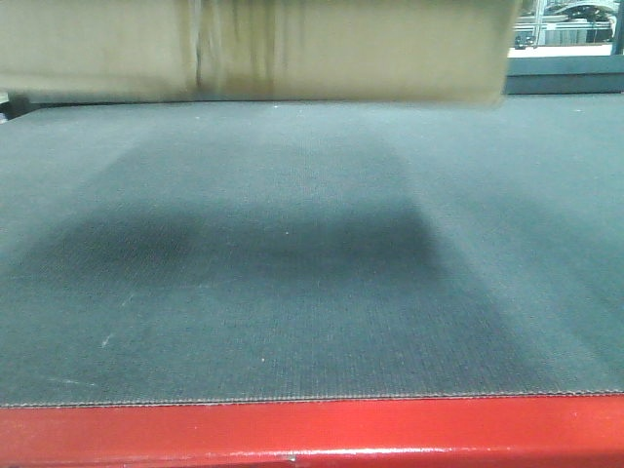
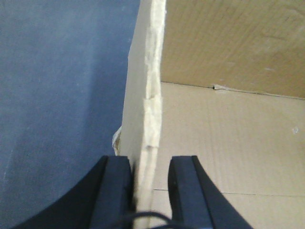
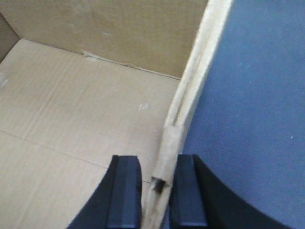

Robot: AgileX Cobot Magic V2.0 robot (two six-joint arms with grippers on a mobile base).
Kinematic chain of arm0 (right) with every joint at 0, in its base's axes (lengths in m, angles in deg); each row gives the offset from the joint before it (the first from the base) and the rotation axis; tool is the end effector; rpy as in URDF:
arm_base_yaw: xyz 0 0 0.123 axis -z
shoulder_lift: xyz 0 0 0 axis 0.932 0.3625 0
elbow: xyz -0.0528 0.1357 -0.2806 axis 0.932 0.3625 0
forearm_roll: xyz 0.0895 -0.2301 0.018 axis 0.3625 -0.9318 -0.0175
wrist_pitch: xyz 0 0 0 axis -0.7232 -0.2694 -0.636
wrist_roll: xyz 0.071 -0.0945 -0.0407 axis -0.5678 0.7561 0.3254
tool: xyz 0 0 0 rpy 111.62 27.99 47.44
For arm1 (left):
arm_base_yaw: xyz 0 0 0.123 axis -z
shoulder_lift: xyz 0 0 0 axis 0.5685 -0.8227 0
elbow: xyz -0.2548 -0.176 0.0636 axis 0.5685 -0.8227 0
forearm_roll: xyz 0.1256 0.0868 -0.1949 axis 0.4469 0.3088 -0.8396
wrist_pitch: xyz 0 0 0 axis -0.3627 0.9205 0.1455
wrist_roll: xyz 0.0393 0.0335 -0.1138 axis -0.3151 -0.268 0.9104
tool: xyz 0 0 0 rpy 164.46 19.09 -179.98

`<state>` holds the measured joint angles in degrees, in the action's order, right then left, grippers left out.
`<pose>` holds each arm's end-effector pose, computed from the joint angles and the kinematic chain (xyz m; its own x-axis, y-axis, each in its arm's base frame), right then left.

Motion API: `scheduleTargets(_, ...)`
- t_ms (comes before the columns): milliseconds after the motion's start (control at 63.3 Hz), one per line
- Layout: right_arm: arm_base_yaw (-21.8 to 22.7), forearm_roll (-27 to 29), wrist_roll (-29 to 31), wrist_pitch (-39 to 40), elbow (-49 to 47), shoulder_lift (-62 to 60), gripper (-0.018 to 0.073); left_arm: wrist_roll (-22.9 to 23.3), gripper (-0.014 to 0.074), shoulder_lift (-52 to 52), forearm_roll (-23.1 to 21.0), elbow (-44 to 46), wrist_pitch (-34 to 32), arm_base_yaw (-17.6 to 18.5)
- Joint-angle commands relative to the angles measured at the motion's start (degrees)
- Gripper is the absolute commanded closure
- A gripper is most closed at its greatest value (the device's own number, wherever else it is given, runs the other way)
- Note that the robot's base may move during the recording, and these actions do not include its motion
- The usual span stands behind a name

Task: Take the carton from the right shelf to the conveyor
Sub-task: 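Lower the carton onto the grey conveyor belt with both grippers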

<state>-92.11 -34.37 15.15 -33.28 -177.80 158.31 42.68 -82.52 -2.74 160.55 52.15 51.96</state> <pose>0.3232 0.1498 0.4596 -0.6106 -0.1572 -0.7762 -0.3914 0.9119 0.1232 0.3315 -0.0779 0.4692 -0.6226 -0.1448 -0.7691 -0.0594 0.9886 -0.1381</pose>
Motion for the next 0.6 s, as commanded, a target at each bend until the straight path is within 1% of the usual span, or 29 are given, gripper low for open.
scheduleTargets(0, 1.4, -2.0, 1.4, 5.0, -0.5, 3.0, 0.0618, -2.0, 0.0611, -2.5, 0.5, 0.4, -1.4, -1.3)
scheduleTargets(95, 1.6, -2.0, 1.4, 6.0, -0.5, 6.4, 0.0618, -2.6, 0.0611, -5.5, 0.5, 0.4, -2.3, -1.5)
scheduleTargets(253, 1.6, -2.1, 1.4, 7.0, -0.5, 10.8, 0.0616, -2.6, 0.0611, -9.9, 1.7, 0.4, -2.5, -1.5)
scheduleTargets(332, 1.6, -2.1, 1.4, 7.2, -0.5, 11.8, 0.0568, -2.6, 0.0611, -11.1, 2.0, 0.4, -2.5, -1.5)
scheduleTargets(363, 1.6, -2.1, 1.4, 7.2, -0.5, 11.9, 0.0529, -2.7, 0.0611, -11.4, 2.1, 0.4, -2.5, -1.5)
scheduleTargets(411, 1.6, -2.1, 1.4, 7.4, -0.5, 11.9, 0.0433, -3.0, 0.0601, -11.7, 2.4, 0.4, -2.5, -1.5)
scheduleTargets(442, 1.6, -2.1, 1.4, 7.7, -0.5, 11.9, 0.0363, -3.1, 0.0580, -11.8, 2.7, 0.4, -2.5, -1.5)
scheduleTargets(474, 1.6, -2.1, 1.4, 7.6, -0.5, 11.9, 0.0288, -3.1, 0.0534, -11.8, 2.9, 0.4, -2.5, -1.5)
scheduleTargets(521, 1.6, -2.1, 1.4, 7.5, -0.6, 11.8, 0.0130, -3.5, 0.0454, -11.8, 2.9, 0.4, -2.4, -1.5)
scheduleTargets(537, 1.6, -2.1, 1.4, 7.5, -0.6, 11.8, 0.0111, -3.5, 0.0423, -11.8, 2.9, 0.4, -2.4, -1.5)
scheduleTargets(553, 1.6, -2.1, 1.4, 7.4, -0.6, 11.7, 0.0073, -3.6, 0.0370, -11.8, 2.9, 0.4, -2.4, -1.5)
scheduleTargets(568, 1.6, -2.2, 1.4, 7.4, -0.6, 11.6, 0.0038, -3.8, 0.0370, -11.8, 2.9, 0.4, -2.2, -1.5)
scheduleTargets(584, 1.6, -2.2, 1.4, 7.4, -0.6, 11.5, 0.0005, -4.0, 0.0311, -11.7, 2.9, 0.6, -2.2, -1.5)
